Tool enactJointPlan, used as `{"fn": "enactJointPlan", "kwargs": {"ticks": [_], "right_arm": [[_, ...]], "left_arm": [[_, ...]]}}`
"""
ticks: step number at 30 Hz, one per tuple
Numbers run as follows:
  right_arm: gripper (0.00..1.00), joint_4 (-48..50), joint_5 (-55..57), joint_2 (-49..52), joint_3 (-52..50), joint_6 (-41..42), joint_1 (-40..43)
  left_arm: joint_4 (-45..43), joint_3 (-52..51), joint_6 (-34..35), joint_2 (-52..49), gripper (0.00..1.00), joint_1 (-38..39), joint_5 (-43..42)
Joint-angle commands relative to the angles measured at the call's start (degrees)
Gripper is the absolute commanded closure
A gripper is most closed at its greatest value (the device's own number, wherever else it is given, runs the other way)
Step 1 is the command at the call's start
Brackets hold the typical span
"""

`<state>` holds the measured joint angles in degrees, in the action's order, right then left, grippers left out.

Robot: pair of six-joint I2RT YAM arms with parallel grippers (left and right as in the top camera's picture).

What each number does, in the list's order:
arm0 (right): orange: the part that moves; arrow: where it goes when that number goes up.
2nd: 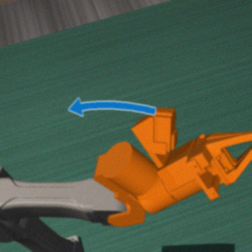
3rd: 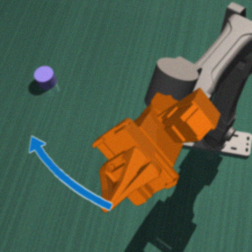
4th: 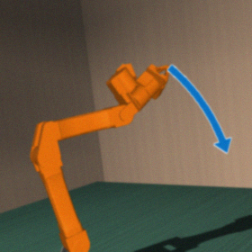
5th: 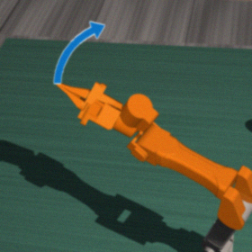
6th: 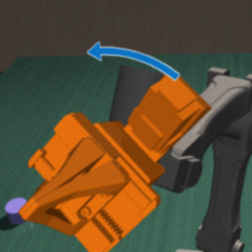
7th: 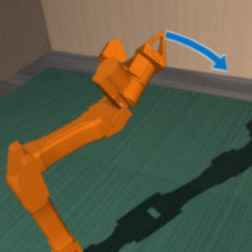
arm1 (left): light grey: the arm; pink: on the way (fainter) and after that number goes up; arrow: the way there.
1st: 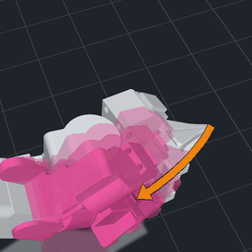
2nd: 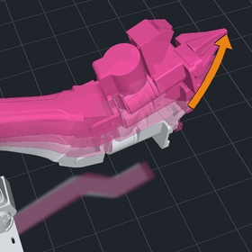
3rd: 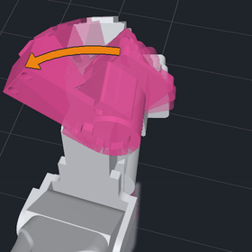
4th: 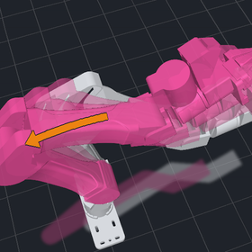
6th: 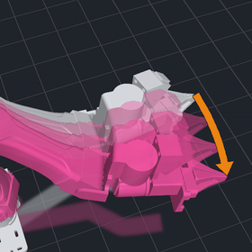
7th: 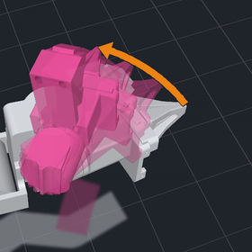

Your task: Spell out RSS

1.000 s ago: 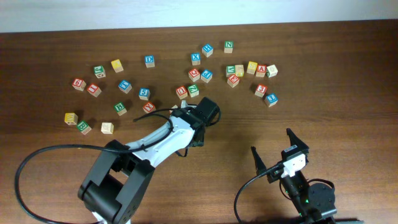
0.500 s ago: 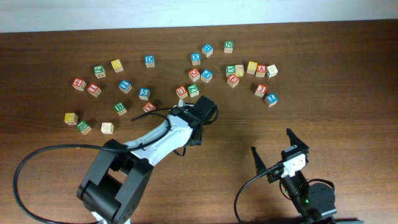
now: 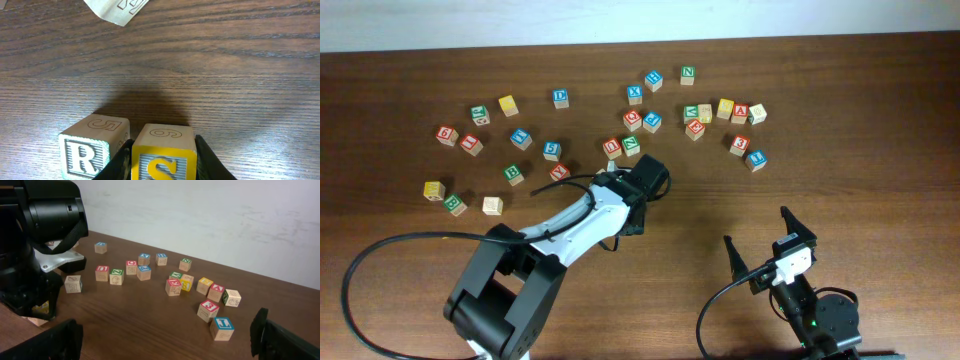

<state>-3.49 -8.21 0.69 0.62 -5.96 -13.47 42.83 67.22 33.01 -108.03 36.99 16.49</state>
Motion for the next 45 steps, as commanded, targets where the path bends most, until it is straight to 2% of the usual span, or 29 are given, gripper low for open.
{"fn": "enactJointPlan", "kwargs": {"ticks": [1, 7, 28, 29, 35, 39, 45], "right_arm": [[0.02, -0.39, 0.26, -0.48, -0.31, 0.44, 0.48], [0.02, -0.39, 0.26, -0.48, -0.31, 0.44, 0.48], [0.02, -0.39, 0.26, -0.48, -0.31, 0.44, 0.48], [0.02, -0.39, 0.26, -0.48, -0.31, 0.44, 0.48], [0.02, -0.39, 0.26, -0.48, -0.31, 0.44, 0.48], [0.02, -0.39, 0.26, -0.48, -0.31, 0.44, 0.48], [0.02, -0.39, 0.26, -0.48, -0.31, 0.44, 0.48]], "left_arm": [[0.09, -0.44, -0.26, -0.52, 0.76, -0.22, -0.66], [0.07, -0.44, -0.26, -0.52, 0.68, -0.22, -0.66], [-2.08, -0.44, -0.26, -0.52, 0.69, -0.42, 0.66], [-2.08, -0.44, -0.28, -0.5, 0.68, -0.42, 1.38], [-2.14, -0.28, -0.28, -0.5, 0.47, -0.42, 1.38], [-2.12, 2.27, -0.61, -0.5, 0.45, -0.42, 1.38], [-0.68, 9.77, -4.44, -0.5, 0.49, -0.72, 2.86]]}}
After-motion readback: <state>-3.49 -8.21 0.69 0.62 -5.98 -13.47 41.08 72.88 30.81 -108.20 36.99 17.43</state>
